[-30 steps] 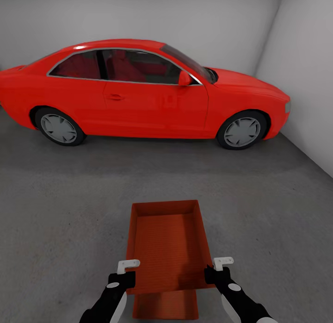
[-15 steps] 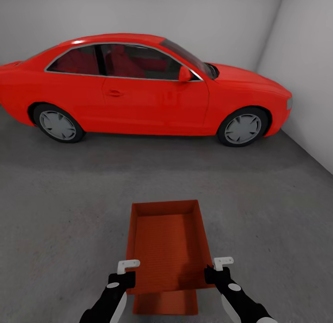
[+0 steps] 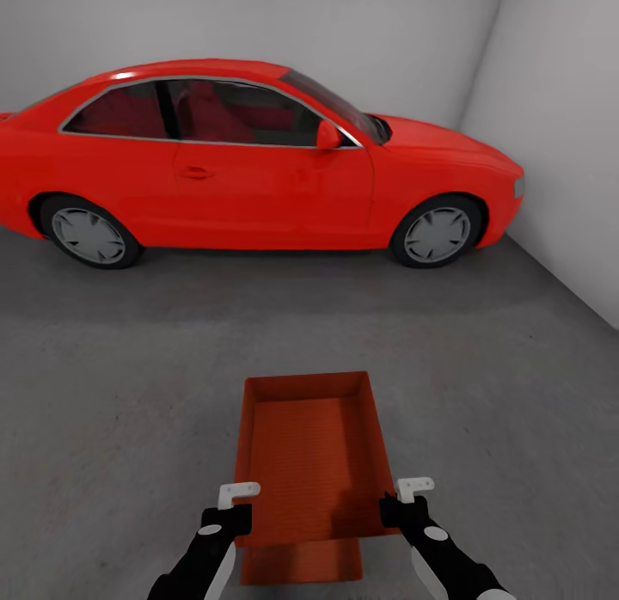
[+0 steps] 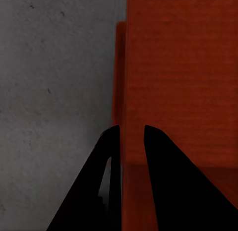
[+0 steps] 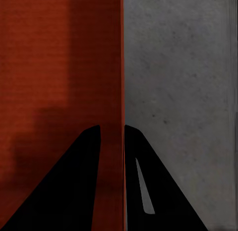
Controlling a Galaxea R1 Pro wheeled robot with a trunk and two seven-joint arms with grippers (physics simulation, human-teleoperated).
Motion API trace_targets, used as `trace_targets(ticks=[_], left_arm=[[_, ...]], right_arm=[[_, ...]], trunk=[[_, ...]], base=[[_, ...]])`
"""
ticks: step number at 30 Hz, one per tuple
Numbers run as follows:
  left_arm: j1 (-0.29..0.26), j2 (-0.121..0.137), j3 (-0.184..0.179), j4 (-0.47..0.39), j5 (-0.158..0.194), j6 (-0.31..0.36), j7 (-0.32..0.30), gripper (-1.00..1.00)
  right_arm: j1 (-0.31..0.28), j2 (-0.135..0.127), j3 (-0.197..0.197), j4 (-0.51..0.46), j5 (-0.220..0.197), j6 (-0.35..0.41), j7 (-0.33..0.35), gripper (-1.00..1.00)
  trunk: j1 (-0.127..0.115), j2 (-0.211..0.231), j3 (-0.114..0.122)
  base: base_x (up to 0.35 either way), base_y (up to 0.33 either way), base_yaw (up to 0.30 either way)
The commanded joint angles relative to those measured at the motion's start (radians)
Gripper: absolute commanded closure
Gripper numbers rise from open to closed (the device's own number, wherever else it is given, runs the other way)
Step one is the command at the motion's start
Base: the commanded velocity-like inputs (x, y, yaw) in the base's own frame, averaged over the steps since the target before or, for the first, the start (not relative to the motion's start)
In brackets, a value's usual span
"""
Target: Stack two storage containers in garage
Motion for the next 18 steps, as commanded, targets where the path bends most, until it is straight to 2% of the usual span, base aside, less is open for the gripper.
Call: trace_targets(ticks=[1, 7, 14, 18], left_arm=[[0.0, -0.001, 0.003, -0.016, -0.011, 0.007, 0.001, 1.0], [0.0, -0.001, 0.003, -0.017, -0.011, 0.007, 0.001, 1.0], [0.0, -0.001, 0.003, -0.016, -0.011, 0.007, 0.001, 1.0], [0.0, -0.001, 0.003, -0.016, -0.012, 0.008, 0.001, 1.0]], right_arm=[[-0.001, -0.003, 0.016, 0.004, -0.017, -0.004, 0.007, 1.0], [-0.001, -0.003, 0.016, 0.004, -0.016, -0.004, 0.007, 1.0], [-0.001, -0.003, 0.016, 0.004, -0.016, -0.004, 0.007, 1.0], [-0.001, -0.003, 0.016, 0.004, -0.016, -0.004, 0.007, 1.0]], trunk=[[0.0, -0.002, -0.002], [0.0, -0.002, -0.002], [0.0, -0.002, -0.002], [0.0, -0.002, -0.002]], base=[[0.0, 0.0, -0.288], [0.0, 0.0, -0.222], [-0.002, 0.003, -0.022], [-0.092, 0.155, -0.001]])
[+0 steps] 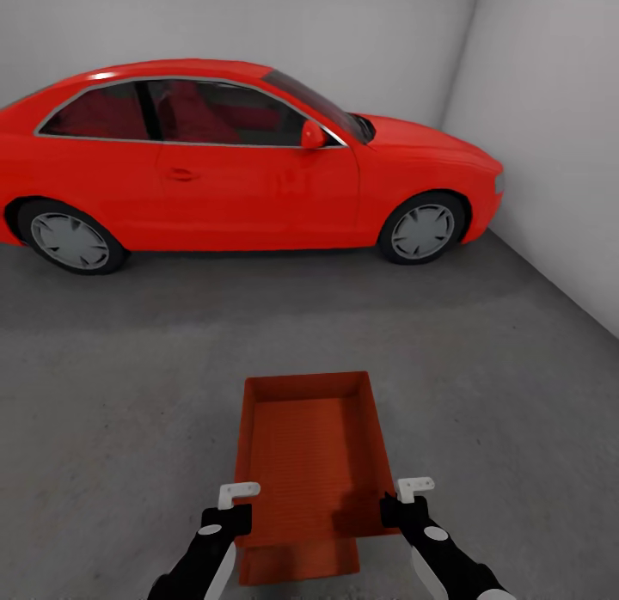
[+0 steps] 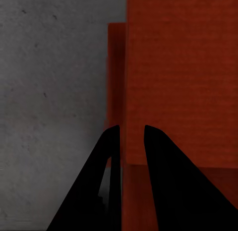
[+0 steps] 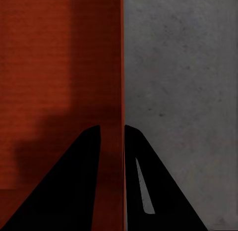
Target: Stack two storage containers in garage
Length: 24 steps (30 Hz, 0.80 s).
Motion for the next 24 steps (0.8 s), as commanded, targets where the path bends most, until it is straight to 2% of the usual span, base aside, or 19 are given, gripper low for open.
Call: trace_targets(ticks=[1, 12, 18, 24], left_arm=[[-0.001, -0.001, 0.002, -0.015, -0.011, 0.006, 0.001, 1.0], [-0.001, -0.001, 0.004, -0.015, -0.011, 0.005, 0.001, 1.0], [-0.001, -0.001, 0.004, -0.015, -0.011, 0.005, 0.001, 1.0], [-0.001, -0.001, 0.004, -0.015, -0.011, 0.005, 0.001, 1.0]], right_arm=[[-0.001, -0.004, 0.018, 0.003, -0.017, -0.004, 0.007, 1.0], [-0.001, -0.004, 0.018, 0.004, -0.017, -0.004, 0.007, 1.0], [-0.001, -0.004, 0.018, 0.004, -0.017, -0.004, 0.007, 1.0], [-0.001, -0.004, 0.018, 0.004, -0.017, -0.004, 0.007, 1.0]], trunk=[[0.0, -0.002, -0.002], [0.0, -0.002, -0.002], [0.0, -0.002, -0.002], [0.0, -0.002, -0.002]], base=[[-0.151, 0.202, 0.0], [-0.028, 0.034, 0.002], [0.0, 0.0, 0.176], [0.0, 0.0, 0.028]])
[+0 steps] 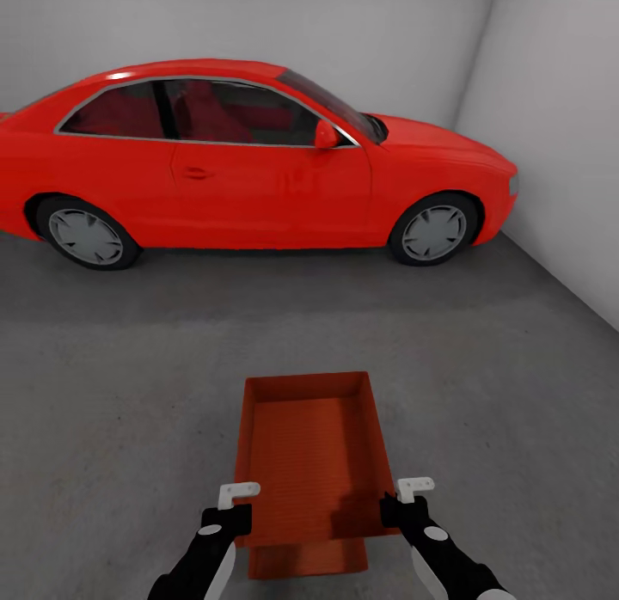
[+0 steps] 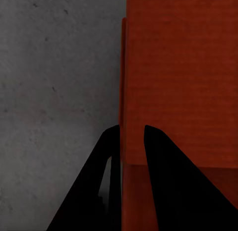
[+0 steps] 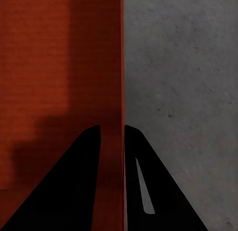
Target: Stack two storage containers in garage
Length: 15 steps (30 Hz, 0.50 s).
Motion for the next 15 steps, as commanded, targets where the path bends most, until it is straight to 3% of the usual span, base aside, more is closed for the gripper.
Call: trace_targets(ticks=[1, 15], left_arm=[[-0.001, -0.001, 0.003, -0.016, -0.011, 0.006, 0.001, 1.0], [-0.001, -0.001, 0.003, -0.016, -0.011, 0.006, 0.001, 1.0]], right_arm=[[-0.001, -0.004, 0.017, 0.003, -0.017, -0.004, 0.007, 1.0], [-0.001, -0.004, 0.017, 0.003, -0.017, -0.004, 0.007, 1.0]], trunk=[[0.0, -0.002, -0.002], [0.0, -0.002, -0.002]], base=[[0.0, 0.0, 0.003], [0.0, 0.0, 0.0]])
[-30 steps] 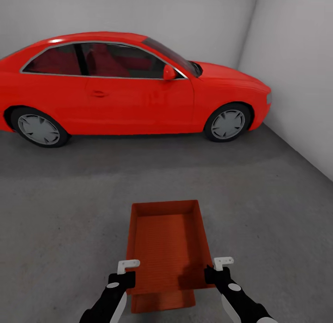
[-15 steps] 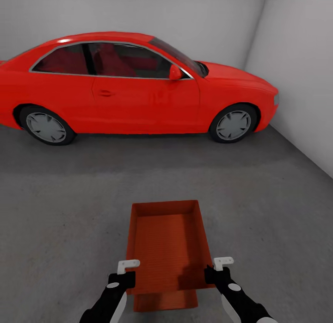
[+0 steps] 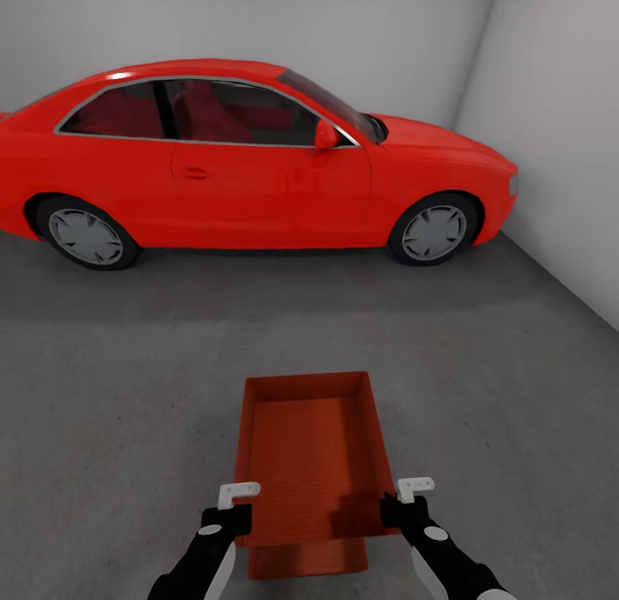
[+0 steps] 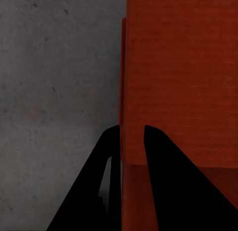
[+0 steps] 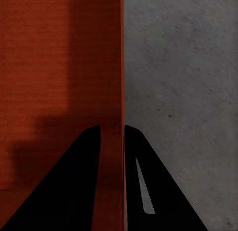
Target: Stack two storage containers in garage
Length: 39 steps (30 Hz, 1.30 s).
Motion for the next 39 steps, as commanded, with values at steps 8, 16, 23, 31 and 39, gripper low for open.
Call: trace_targets(ticks=[8, 16, 23, 31, 39], left_arm=[[-0.001, -0.001, 0.003, -0.015, -0.011, 0.006, 0.001, 1.0], [-0.001, -0.001, 0.003, -0.015, -0.011, 0.006, 0.001, 1.0], [-0.001, -0.001, 0.003, -0.015, -0.011, 0.006, 0.001, 1.0], [-0.001, -0.001, 0.003, -0.015, -0.011, 0.006, 0.001, 1.0], [-0.001, -0.001, 0.003, -0.015, -0.011, 0.006, 0.001, 1.0]], right_arm=[[-0.001, -0.004, 0.016, 0.003, -0.016, -0.005, 0.007, 1.0], [-0.001, -0.004, 0.016, 0.003, -0.016, -0.005, 0.007, 1.0], [-0.001, -0.004, 0.016, 0.003, -0.016, -0.005, 0.007, 1.0], [-0.001, -0.004, 0.016, 0.003, -0.015, -0.005, 0.007, 1.0], [0.0, -0.004, 0.015, 0.003, -0.016, -0.005, 0.007, 1.0]], trunk=[[0.0, -0.002, -0.002], [0.0, -0.002, -0.002], [0.0, -0.002, -0.002], [0.0, -0.002, -0.002], [0.0, -0.002, -0.002]], base=[[0.0, 0.0, 0.0], [0.0, 0.0, 0.0], [0.0, 0.0, 0.0], [0.0, 0.0, 0.0], [0.0, 0.0, 0.0]])
